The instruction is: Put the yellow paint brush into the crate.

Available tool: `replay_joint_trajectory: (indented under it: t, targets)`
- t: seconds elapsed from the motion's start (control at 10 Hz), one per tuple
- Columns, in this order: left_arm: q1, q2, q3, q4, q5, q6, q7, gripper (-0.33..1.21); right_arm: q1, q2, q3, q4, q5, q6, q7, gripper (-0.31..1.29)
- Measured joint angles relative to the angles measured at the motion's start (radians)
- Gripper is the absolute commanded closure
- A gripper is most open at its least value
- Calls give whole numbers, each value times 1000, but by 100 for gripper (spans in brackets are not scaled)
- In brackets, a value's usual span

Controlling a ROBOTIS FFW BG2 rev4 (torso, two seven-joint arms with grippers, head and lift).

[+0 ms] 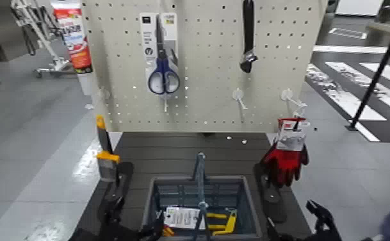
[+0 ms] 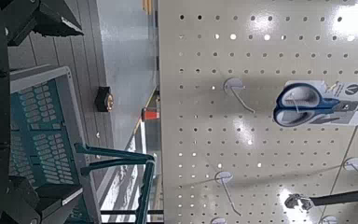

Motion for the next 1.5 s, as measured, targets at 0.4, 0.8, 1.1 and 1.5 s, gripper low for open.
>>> replay_joint_trajectory:
  t: [0.4,0.8,1.1,1.5]
  targets:
    - [0,0,11,0,4,11,-3,12,0,0,0,-1,0,0,0,15]
    - [-24,0,74,-6,9,35,-5,12,-1,0,3,-1,0,3,0,15]
    - [-64,0,143,-2,47,85,-44,12,-5,0,6,2,0,7,0,15]
    - [-154,0,229,24,104,150,-116,12,-30,2,13,13,-6,26,31,15]
